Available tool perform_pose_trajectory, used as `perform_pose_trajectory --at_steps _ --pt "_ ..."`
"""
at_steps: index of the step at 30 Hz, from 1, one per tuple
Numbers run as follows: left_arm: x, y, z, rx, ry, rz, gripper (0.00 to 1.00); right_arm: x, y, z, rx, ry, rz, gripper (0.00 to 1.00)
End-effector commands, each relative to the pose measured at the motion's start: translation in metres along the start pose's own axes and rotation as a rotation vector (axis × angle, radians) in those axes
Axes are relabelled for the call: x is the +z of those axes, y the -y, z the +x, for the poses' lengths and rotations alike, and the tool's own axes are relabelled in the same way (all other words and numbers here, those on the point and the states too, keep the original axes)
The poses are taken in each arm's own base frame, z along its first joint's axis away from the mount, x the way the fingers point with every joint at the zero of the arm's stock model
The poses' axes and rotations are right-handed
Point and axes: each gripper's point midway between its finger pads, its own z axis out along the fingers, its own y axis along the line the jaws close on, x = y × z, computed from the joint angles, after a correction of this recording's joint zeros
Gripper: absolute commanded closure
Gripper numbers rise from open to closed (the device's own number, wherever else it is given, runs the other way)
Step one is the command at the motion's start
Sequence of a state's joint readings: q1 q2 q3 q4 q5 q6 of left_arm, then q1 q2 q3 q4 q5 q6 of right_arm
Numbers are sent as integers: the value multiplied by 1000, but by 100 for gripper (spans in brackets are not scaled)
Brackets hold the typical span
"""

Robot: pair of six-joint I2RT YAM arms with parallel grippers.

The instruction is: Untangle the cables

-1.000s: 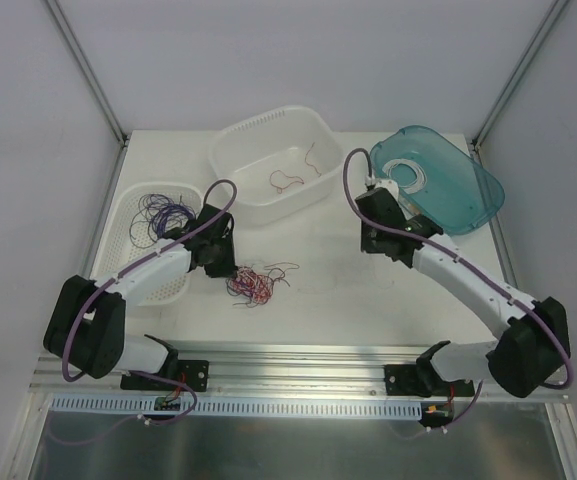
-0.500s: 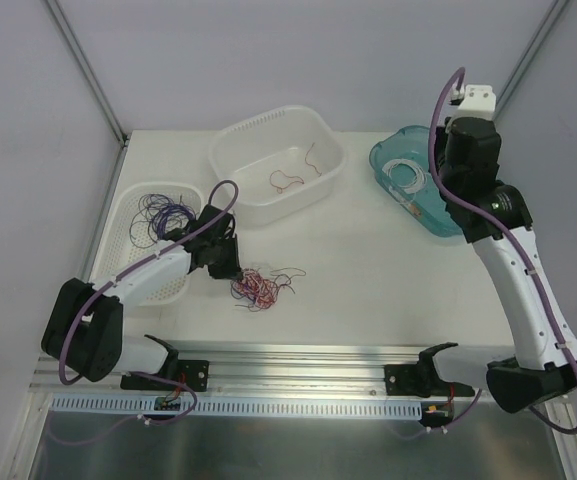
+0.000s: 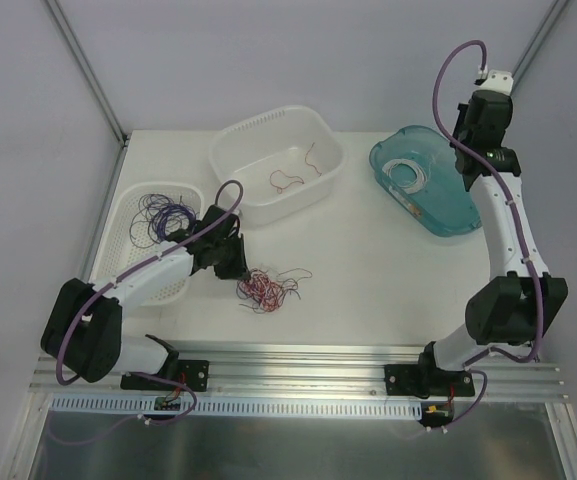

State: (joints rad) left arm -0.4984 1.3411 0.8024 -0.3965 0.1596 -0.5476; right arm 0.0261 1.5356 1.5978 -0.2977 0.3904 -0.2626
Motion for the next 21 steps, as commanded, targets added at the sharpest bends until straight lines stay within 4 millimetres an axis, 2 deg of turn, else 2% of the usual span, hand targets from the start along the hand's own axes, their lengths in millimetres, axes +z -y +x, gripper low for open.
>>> perform_pose_trajectory --at_steps 1,2,4,6,9,12,13,15,16,18,20,21 --pt "-12 24 -18 -9 54 76 100 -5 -4 -63 105 168 -72 99" --pt "-12 25 -18 -12 54 75 100 -5 5 -73 111 187 -62 99" --pt "-11 26 -18 -12 52 75 100 3 4 -74 105 186 -75 99" --pt "-9 27 -18 -10 47 73 100 9 11 -77 113 191 -65 99" --pt "-4 27 -18 -12 30 66 100 24 15 -66 133 156 -72 99" --pt "0 31 -21 -5 23 68 100 39 16 -43 149 104 -77 99" --pt "0 34 -24 -4 27 74 100 47 12 -24 144 62 -81 99" --pt "3 37 -26 -2 21 75 100 56 8 -2 147 19 -89 99" --pt "2 40 -29 2 26 81 100 61 6 18 146 -23 -84 99" --pt "5 43 -30 7 20 87 100 69 5 40 155 -69 -74 99" --pt "5 49 -35 11 25 96 100 73 5 64 167 -120 -64 94" --pt "7 51 -34 17 18 100 100 72 7 70 169 -137 -53 86"
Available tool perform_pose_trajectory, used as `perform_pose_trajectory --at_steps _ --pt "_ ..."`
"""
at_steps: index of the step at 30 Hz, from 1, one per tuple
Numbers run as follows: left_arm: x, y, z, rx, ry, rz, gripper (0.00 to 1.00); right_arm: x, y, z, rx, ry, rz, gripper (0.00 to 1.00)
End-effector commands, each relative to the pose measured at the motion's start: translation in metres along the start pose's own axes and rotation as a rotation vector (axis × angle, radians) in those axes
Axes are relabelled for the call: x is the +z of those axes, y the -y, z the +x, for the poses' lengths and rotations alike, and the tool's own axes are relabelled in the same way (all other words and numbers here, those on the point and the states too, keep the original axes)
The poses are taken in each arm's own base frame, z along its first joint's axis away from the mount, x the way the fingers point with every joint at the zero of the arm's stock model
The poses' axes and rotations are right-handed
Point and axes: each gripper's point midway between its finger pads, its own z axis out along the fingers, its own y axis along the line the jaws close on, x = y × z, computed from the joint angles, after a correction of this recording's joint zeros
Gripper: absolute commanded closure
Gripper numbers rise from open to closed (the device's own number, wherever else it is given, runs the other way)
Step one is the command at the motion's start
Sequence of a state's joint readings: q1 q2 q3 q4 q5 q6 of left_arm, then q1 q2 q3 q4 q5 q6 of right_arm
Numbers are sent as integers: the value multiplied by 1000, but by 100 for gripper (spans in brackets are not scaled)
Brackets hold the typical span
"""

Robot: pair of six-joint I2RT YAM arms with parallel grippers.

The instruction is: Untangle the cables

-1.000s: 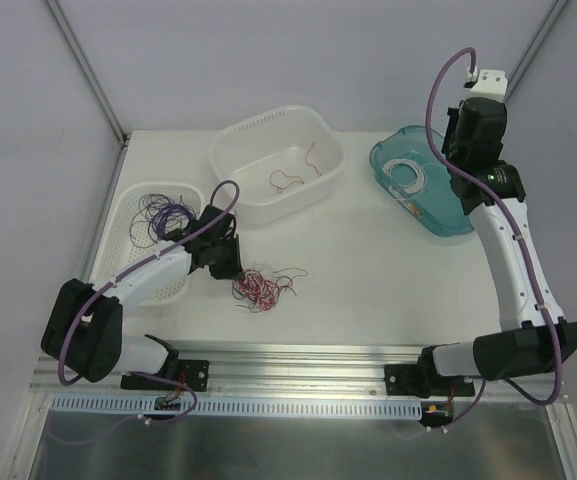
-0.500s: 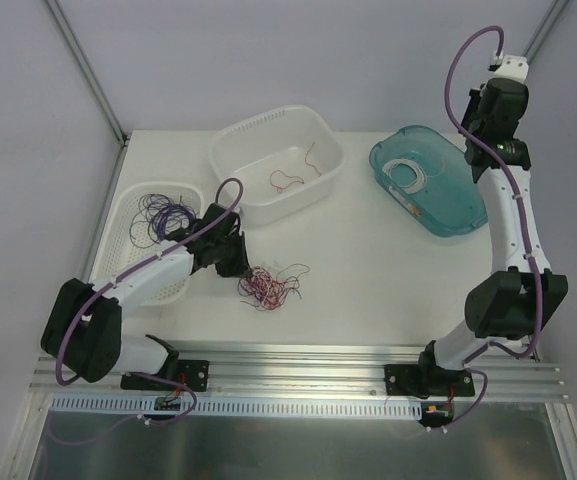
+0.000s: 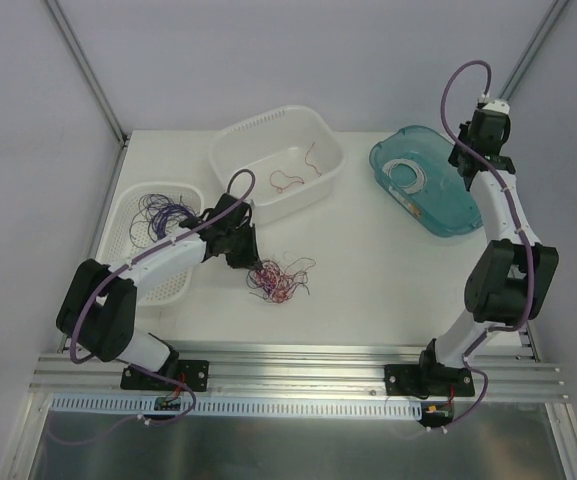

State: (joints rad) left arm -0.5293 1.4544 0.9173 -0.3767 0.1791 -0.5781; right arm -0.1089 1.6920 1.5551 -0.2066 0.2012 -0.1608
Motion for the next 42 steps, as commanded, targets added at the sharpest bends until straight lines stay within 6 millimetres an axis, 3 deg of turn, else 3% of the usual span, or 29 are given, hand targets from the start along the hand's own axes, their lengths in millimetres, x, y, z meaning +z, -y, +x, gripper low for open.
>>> perform_pose_trajectory --at_steps 1,2,3,5,6,9,10,11,13,15,16,18,19,20,22,26,34,42 --pt "-3 26 -19 22 34 70 100 2 0 14 69 -26 0 79" --pt "-2 27 -20 28 37 71 100 0 0 25 73 -55 -6 71" --pt "0 28 -21 29 33 71 100 -11 -5 20 85 -40 -36 54" --pt "0 32 -25 37 42 82 100 -24 -14 30 121 -57 -69 41" --pt "3 32 -25 36 37 82 100 -41 -22 23 132 -35 -108 34" --pt "9 36 -27 38 29 98 100 -82 -60 35 107 -54 -237 31" --pt "9 38 -28 39 27 104 100 -97 -87 45 75 -68 -311 30" --pt "10 41 -30 44 27 118 100 -109 -102 55 50 -89 -359 30" --pt "14 43 -30 48 20 123 100 -145 -146 89 -39 -153 -538 31" --pt "17 43 -30 47 13 128 100 -177 -177 120 -110 -218 -717 31" --pt "17 45 -30 47 11 133 100 -199 -197 149 -171 -266 -824 31" --pt "18 48 -28 51 1 151 100 -223 -214 182 -240 -336 -932 32" --pt "19 48 -28 54 -1 155 100 -233 -223 210 -274 -389 -955 32" --pt "19 49 -26 57 -7 158 100 -237 -226 220 -281 -409 -965 32" --pt "20 49 -24 65 -10 164 100 -244 -237 241 -281 -438 -972 33" --pt "18 47 -19 85 -3 173 100 -227 -249 259 -275 -460 -912 36" --pt "18 43 -8 96 -14 181 100 -201 -282 276 -328 -494 -912 39" --pt "15 42 -4 108 -9 189 100 -179 -291 291 -373 -496 -880 42"
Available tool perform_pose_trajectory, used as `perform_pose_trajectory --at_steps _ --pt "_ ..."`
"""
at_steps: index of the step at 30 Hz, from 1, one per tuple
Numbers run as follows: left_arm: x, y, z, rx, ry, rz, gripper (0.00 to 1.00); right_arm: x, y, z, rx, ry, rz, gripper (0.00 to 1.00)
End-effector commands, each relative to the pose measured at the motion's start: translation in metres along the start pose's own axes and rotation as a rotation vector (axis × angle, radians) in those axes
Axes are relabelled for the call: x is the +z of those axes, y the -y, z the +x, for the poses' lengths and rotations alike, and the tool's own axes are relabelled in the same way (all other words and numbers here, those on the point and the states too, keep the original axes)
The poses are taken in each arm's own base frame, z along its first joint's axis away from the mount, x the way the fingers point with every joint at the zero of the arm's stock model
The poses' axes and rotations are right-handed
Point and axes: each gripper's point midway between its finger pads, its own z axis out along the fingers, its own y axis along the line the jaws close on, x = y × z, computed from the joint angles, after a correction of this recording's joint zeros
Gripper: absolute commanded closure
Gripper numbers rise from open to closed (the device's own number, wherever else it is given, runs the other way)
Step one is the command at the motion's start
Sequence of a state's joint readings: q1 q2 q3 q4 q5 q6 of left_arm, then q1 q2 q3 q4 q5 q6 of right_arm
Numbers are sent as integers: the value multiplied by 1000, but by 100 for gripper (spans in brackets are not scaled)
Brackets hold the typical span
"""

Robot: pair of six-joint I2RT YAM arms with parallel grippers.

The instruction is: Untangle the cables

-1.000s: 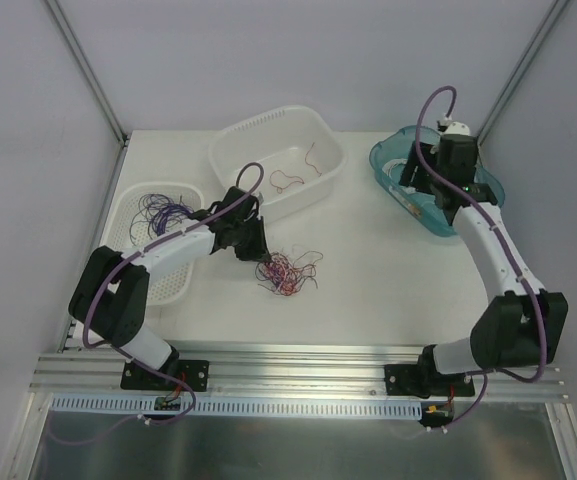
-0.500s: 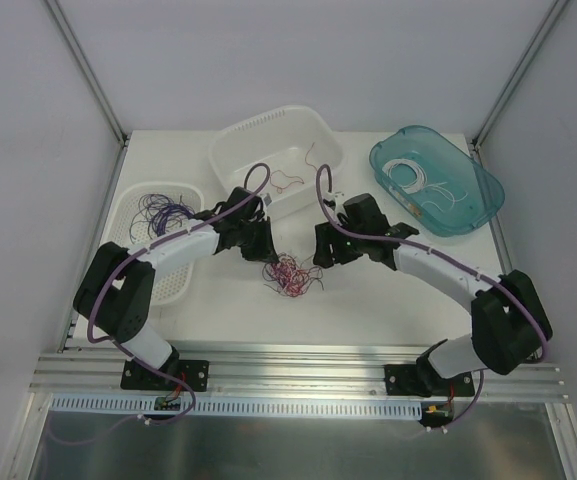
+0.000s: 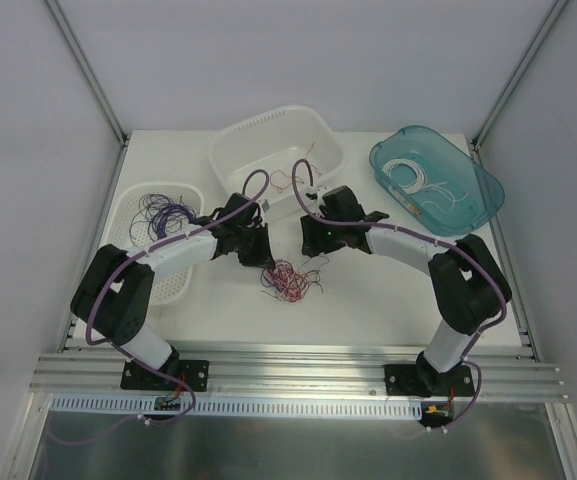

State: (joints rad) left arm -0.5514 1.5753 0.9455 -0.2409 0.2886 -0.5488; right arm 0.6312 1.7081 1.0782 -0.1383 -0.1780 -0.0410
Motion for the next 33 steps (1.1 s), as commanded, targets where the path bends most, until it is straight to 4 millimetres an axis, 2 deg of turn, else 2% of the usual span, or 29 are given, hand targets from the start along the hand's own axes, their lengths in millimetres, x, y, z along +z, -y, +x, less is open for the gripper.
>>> perform_pose_trajectory --at_steps 1,4,8,9,10,12,14,15,17,18,19,22,23,25,26,29,33 --pt "-11 16 0 57 24 67 100 7 -3 -24 -38 66 2 43" --pt "-11 15 2 58 24 63 100 14 -3 -19 -41 49 -8 46" --pt "-10 13 4 56 22 57 100 13 -4 -16 -45 49 -15 66" --pt "-9 11 5 52 21 51 99 6 -6 -22 -55 68 -21 72" --pt "-9 9 3 44 28 40 99 2 -6 -22 -65 66 -18 85" --pt "-6 4 6 26 20 20 98 -14 -7 -36 -85 103 -6 99" --pt "-2 1 10 1 8 6 96 -30 -4 -42 -95 113 17 99" --pt "0 0 11 -13 3 3 96 -47 -2 -56 -92 158 24 99" --pt "3 -4 15 -27 -9 -11 94 -69 0 -64 -86 181 40 99" --pt "3 -6 14 -31 -7 -18 92 -82 3 -75 -91 210 53 99" --pt "4 -8 15 -35 -9 -26 92 -103 1 -80 -98 233 60 99" --pt "5 -14 17 -38 -12 -60 89 -147 5 -99 -115 302 95 99" --pt "6 -17 16 -41 -13 -72 88 -170 1 -107 -126 355 92 99" --pt "6 -23 18 -44 -20 -101 86 -200 4 -121 -124 416 109 99" --pt "7 -24 18 -44 -23 -107 86 -221 1 -127 -130 463 111 99" --pt "8 -28 19 -47 -32 -129 84 -263 3 -141 -136 553 144 99" --pt "7 -35 19 -44 -34 -166 80 -331 9 -159 -112 724 200 99"
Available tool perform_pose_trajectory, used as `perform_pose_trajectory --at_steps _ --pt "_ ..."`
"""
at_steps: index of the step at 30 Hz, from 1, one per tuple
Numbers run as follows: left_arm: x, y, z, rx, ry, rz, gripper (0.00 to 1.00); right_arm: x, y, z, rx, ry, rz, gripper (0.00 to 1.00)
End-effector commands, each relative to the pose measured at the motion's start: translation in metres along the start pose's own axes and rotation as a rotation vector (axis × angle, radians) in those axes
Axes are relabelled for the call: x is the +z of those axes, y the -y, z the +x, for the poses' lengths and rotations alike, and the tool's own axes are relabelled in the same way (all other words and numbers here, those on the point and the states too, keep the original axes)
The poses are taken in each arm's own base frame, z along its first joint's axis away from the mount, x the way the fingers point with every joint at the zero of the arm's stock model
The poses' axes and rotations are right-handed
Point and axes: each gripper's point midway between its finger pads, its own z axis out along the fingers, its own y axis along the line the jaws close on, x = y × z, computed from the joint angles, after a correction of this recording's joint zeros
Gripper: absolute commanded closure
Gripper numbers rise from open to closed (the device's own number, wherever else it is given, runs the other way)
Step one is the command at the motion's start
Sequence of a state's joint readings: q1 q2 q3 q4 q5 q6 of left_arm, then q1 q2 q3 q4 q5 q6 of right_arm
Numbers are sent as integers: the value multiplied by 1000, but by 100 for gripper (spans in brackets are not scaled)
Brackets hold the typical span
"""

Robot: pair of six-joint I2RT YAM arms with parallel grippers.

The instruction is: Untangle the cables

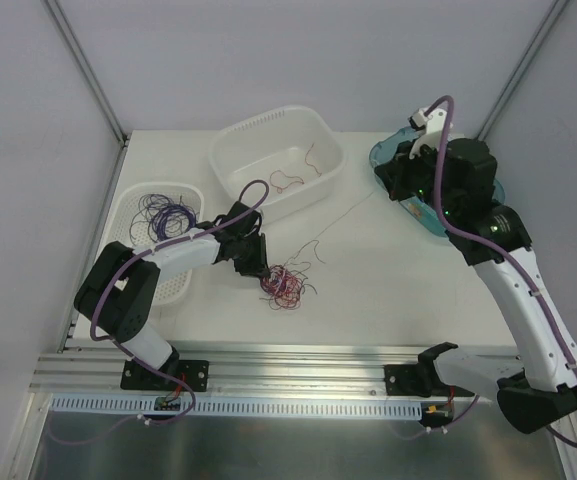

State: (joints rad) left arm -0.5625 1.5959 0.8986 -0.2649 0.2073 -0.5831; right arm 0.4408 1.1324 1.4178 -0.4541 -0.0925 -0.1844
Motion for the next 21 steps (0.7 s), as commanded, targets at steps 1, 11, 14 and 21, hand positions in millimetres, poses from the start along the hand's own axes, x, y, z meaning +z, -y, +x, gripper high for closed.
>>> perform_pose_trajectory --at_steps 1,11,14,21 --pt "-3 -13 -2 -1 3 -70 79 -36 18 -38 -7 104 73 99" --pt "-22 -57 -17 -102 47 -206 73 -113 57 -134 -33 387 295 99" --pt "-31 -66 -23 -128 75 -220 72 -127 70 -151 -43 429 366 99" --pt "-52 -73 -38 -114 146 -242 70 -120 72 -146 -21 401 353 99"
